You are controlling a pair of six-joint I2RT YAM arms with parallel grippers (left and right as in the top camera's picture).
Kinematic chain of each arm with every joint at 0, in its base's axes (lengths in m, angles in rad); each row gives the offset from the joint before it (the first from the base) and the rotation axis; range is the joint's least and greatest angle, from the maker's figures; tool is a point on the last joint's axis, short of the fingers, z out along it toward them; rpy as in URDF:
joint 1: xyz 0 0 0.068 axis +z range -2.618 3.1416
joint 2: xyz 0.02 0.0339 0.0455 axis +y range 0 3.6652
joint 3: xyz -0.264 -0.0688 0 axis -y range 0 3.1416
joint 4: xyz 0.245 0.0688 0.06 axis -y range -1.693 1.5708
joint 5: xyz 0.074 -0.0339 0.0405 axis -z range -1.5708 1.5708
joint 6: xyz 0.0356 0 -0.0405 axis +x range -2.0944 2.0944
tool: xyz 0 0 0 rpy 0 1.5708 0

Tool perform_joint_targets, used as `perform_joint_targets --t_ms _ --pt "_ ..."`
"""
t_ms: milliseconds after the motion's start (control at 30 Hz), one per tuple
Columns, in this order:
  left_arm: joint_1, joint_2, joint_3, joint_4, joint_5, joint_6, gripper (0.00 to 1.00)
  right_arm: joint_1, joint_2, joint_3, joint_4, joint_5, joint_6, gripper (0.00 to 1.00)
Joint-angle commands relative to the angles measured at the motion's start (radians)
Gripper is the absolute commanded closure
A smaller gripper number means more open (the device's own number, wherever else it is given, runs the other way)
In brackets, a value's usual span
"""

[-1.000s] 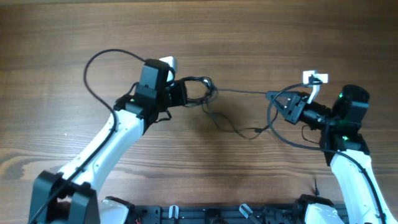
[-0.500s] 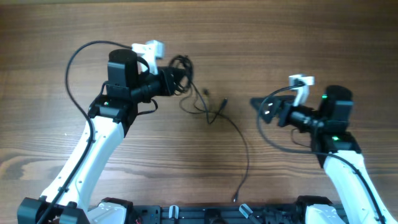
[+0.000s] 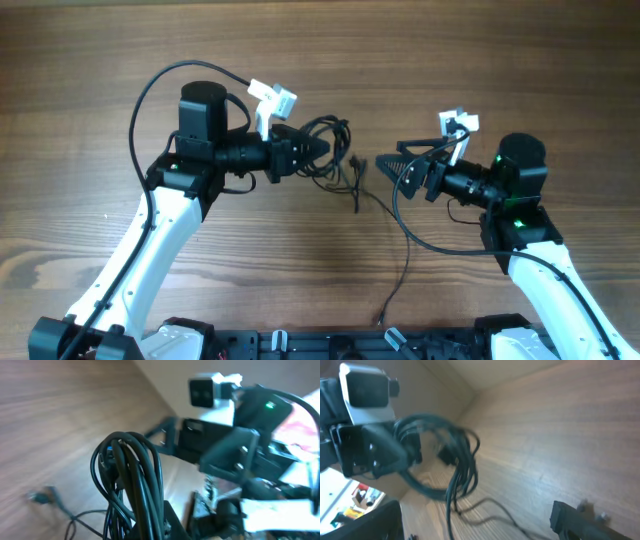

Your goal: Untangle cables

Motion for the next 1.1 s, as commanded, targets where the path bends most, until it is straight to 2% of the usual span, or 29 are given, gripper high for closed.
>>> perform_joint_targets --t_ms 0,133,267,300,367,400,433,467,500,533,600,633,667,733,867,933,1000,1067 --pt "-0.001 -0.014 0.003 -0.011 0.177 0.023 0.96 0.016 -0.001 0.001 0.069 0.0 0.076 0.07" --pt "-0.034 -0.014 0.003 -0.031 0.188 0.02 0.96 0.112 0.061 0.001 0.164 0.061 0.085 0.21" --pt "-0.097 -0.014 0.003 -0.039 0.2 0.02 0.96 0.188 0.133 0.001 0.216 0.082 0.102 0.29" --pt "-0.118 -0.014 0.003 -0.04 0.2 0.02 0.96 0.189 0.142 0.001 0.219 0.082 0.102 0.37" --pt "-0.158 -0.014 0.003 -0.038 0.198 0.02 0.94 0.189 0.148 0.001 0.219 0.082 0.119 0.7" --pt "-0.167 -0.014 0.003 -0.039 0.175 0.02 0.9 0.189 0.147 0.002 0.219 0.08 0.145 0.86" --pt "-0.169 -0.014 0.003 -0.042 0.124 0.019 0.85 0.188 0.147 0.002 0.219 0.074 0.161 0.95" --pt "-0.168 -0.014 0.003 -0.05 0.064 0.016 0.85 0.188 0.147 0.001 0.218 0.053 0.161 0.95" --pt "-0.161 -0.014 0.003 -0.052 -0.042 -0.038 0.8 0.184 0.147 0.001 0.214 0.02 0.16 0.96" --pt "-0.154 -0.014 0.003 -0.051 -0.158 -0.136 0.7 0.18 0.147 0.002 0.197 0.005 0.159 0.96" --pt "-0.143 -0.014 0.003 -0.051 -0.338 -0.325 0.59 0.179 0.147 0.001 0.103 0.021 0.147 0.95" --pt "-0.14 -0.014 0.003 -0.05 -0.407 -0.402 0.55 0.179 0.147 0.002 0.042 0.049 0.147 0.96" --pt "-0.141 -0.014 0.003 -0.049 -0.464 -0.456 0.46 0.179 0.147 0.002 -0.01 0.069 0.129 0.95" --pt "-0.141 -0.014 0.003 -0.049 -0.529 -0.52 0.34 0.179 0.147 0.002 -0.062 0.07 0.078 0.95" --pt "-0.142 -0.014 0.003 -0.018 -0.512 -0.543 0.26 0.179 0.147 0.001 -0.121 0.079 -0.011 0.96" --pt "-0.142 -0.014 0.003 0.018 -0.46 -0.539 0.26 0.179 0.147 0.001 -0.12 0.087 -0.019 0.96" --pt "-0.141 -0.015 0.003 0.089 -0.361 -0.459 0.26 0.176 0.147 0.001 -0.122 0.117 -0.039 0.96" --pt "-0.14 -0.015 0.003 0.156 -0.294 -0.412 0.24 0.152 0.146 0.002 -0.136 0.12 0.006 0.96"
